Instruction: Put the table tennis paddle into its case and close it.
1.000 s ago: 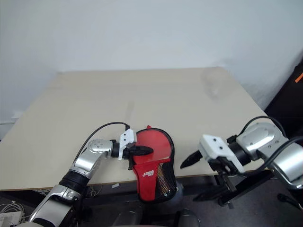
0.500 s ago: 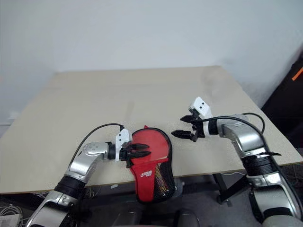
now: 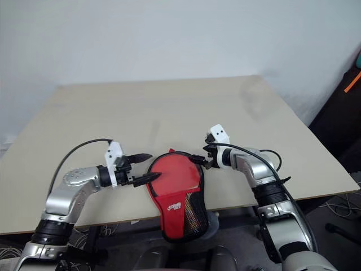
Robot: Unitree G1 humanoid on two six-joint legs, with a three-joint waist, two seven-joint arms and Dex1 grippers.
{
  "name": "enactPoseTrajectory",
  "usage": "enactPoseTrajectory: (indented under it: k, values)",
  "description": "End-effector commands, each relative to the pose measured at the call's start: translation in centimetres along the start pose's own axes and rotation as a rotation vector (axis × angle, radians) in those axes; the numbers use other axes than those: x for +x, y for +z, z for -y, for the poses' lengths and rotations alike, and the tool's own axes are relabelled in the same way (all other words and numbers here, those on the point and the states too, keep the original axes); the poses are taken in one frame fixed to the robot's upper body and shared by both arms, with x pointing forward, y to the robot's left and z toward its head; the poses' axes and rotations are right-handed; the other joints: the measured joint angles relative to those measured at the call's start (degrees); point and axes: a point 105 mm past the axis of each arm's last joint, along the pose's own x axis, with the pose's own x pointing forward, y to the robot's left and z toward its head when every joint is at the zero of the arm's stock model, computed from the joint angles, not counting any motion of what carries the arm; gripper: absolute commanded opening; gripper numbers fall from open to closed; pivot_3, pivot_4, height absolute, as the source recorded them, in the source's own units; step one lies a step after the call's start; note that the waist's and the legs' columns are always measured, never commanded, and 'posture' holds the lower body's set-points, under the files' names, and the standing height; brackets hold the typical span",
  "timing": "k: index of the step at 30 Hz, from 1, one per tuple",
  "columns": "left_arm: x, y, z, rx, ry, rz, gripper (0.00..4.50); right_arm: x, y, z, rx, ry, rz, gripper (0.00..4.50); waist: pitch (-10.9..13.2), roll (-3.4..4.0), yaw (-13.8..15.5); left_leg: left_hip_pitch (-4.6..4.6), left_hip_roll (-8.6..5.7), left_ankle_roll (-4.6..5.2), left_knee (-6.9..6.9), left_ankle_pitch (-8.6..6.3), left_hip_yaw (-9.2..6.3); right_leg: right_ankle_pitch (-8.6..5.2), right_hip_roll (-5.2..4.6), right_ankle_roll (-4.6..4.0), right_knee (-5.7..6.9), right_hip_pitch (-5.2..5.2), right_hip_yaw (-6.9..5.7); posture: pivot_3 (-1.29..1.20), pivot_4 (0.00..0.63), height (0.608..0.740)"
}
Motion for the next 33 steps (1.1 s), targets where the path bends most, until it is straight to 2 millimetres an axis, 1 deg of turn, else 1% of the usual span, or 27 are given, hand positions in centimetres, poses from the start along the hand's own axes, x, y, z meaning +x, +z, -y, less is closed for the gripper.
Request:
enactPoseTrajectory:
  k: [1, 3, 7, 8, 9, 10, 12, 13, 18, 20, 23, 26, 28, 30, 32, 33]
  values:
    - [-1.4, 1.7, -0.7, 0.016, 0.053, 0.049, 4.46, 0.5, 0.2, 0.0, -0.008, -0.018, 0.02, 4.5, 0.0, 0.0, -0.02, 0.01, 0.0, 0.0, 0.0, 0.0, 0.0, 0.0, 0.01, 0.0, 0.01, 0.0, 0.0, 0.0, 0.0, 0.706]
    - [-2.2, 1.7, -1.0, 0.01, 0.082, 0.051, 4.46, 1.0, -0.1, 0.1, 0.012, -0.026, 0.019, 4.5, 0.01, 0.01, 0.0, 0.01, 0.01, -0.02, -0.01, 0.01, 0.02, 0.0, 0.05, 0.0, 0.02, 0.0, 0.0, 0.0, 0.0, 0.706]
    - [-3.0, 1.5, -1.3, -0.002, 0.118, 0.051, 4.46, 1.6, -0.5, 0.0, 0.058, -0.014, 0.017, 4.5, 0.0, 0.01, -0.04, 0.01, 0.02, -0.04, -0.02, 0.01, 0.09, 0.0, 0.06, 0.0, 0.03, -0.03, 0.05, 0.0, 0.0, 0.706]
    - [-3.1, 1.4, -1.4, -0.003, 0.126, 0.049, 4.5, 1.8, -0.6, 0.0, 0.06, -0.016, 0.016, 4.11, 0.0, 0.01, -0.04, 0.02, 0.03, -0.05, -0.02, 0.01, 0.09, 0.0, 0.08, 0.0, 0.03, -0.02, 0.06, 0.0, 0.0, 0.706]
    - [-3.2, 1.4, -1.4, -0.003, 0.13, 0.048, 4.5, 1.9, -0.6, 0.0, 0.058, -0.019, 0.015, 3.92, 0.0, 0.01, -0.06, 0.03, 0.03, -0.06, -0.02, 0.01, 0.1, 0.0, 0.08, 0.0, 0.02, -0.02, 0.07, 0.0, 0.0, 0.706]
    - [-3.3, 1.3, -1.4, -0.004, 0.134, 0.047, 4.5, 2.1, -0.7, 0.0, 0.059, -0.022, 0.017, 3.59, 0.0, 0.01, -0.08, 0.06, 0.03, -0.06, -0.04, 0.01, 0.13, 0.0, 0.09, 0.0, 0.03, -0.02, 0.09, 0.0, 0.0, 0.706]
    - [-3.4, 1.1, -1.5, -0.008, 0.14, 0.044, 4.5, 2.2, -0.6, -0.1, 0.066, -0.017, 0.023, 2.9, 0.0, 0.01, -0.3, 0.08, 0.04, -0.08, -0.08, 0.02, 0.16, 0.0, 0.1, 0.0, 0.03, -0.04, 0.13, 0.0, 0.0, 0.706]
    - [-3.4, 1.0, -1.6, -0.009, 0.145, 0.04, 4.5, 2.2, -0.5, -0.2, 0.071, -0.01, 0.028, 2.48, 0.0, 0.01, -0.45, 0.09, 0.04, -0.09, -0.11, 0.02, 0.17, 0.0, 0.1, 0.0, 0.03, -0.04, 0.14, 0.0, 0.0, 0.706]
    - [-3.5, 0.5, -1.7, -0.013, 0.156, 0.027, 4.5, 2.4, -0.3, -0.6, 0.076, -0.001, 0.037, 0.77, 0.0, 0.01, -0.97, 0.12, 0.04, -0.14, -0.17, 0.05, 0.19, 0.0, 0.1, 0.0, 0.03, -0.04, 0.15, 0.0, 0.0, 0.706]
    - [-3.5, 0.4, -1.7, -0.016, 0.159, 0.026, 4.5, 2.5, 0.3, -0.9, 0.089, 0.007, 0.06, 0.1, 0.0, 0.01, -1.14, 0.13, 0.04, -0.17, -0.2, 0.06, 0.19, 0.0, 0.11, 0.0, 0.03, -0.04, 0.16, 0.0, 0.0, 0.706]
    - [-3.4, 0.2, -1.7, -0.02, 0.163, 0.025, 4.5, 2.6, 1.2, -1.0, 0.099, 0.01, 0.091, 0.04, 0.0, 0.01, -1.35, 0.15, 0.05, -0.2, -0.24, 0.08, 0.22, 0.0, 0.12, 0.0, 0.03, -0.05, 0.18, 0.0, 0.0, 0.706]
    - [-3.4, 0.1, -1.8, -0.02, 0.17, 0.023, 4.5, 2.6, 2.0, -0.2, 0.066, -0.039, 0.112, 0.04, 0.0, 0.01, -1.61, 0.15, 0.06, -0.22, -0.27, 0.09, 0.24, 0.0, 0.14, 0.0, 0.04, -0.08, 0.2, 0.0, 0.0, 0.706]
    - [-3.4, 0.1, -1.9, -0.021, 0.175, 0.023, 4.5, 2.4, 2.5, 1.7, -0.001, -0.151, 0.107, 0.04, 0.0, 0.01, -1.75, 0.15, 0.06, -0.24, -0.29, 0.11, 0.25, 0.0, 0.14, 0.0, 0.04, -0.09, 0.21, 0.0, 0.0, 0.706]
    - [-3.4, 0.0, -2.0, -0.024, 0.183, 0.022, 4.5, 1.9, 3.4, 4.1, -0.074, -0.313, 0.113, 0.04, 0.01, 0.02, -1.72, 0.15, 0.04, -0.27, -0.3, 0.13, 0.26, 0.01, 0.14, -0.01, 0.05, -0.1, 0.2, 0.0, 0.0, 0.706]
    - [-3.4, -0.2, -2.0, -0.027, 0.191, 0.017, 4.5, 1.0, 4.9, 6.7, -0.078, -0.472, 0.153, 0.04, 0.02, 0.02, -1.73, 0.14, 0.02, -0.29, -0.3, 0.14, 0.28, 0.01, 0.12, -0.01, 0.06, -0.11, 0.23, 0.0, 0.0, 0.706]
    - [-3.4, -0.3, -1.9, -0.029, 0.194, 0.014, 4.5, 0.5, 5.3, 7.6, -0.074, -0.53, 0.168, 0.04, 0.02, 0.02, -1.71, 0.13, 0.01, -0.3, -0.31, 0.15, 0.28, 0.01, 0.12, -0.01, 0.07, -0.12, 0.24, 0.0, 0.0, 0.706]
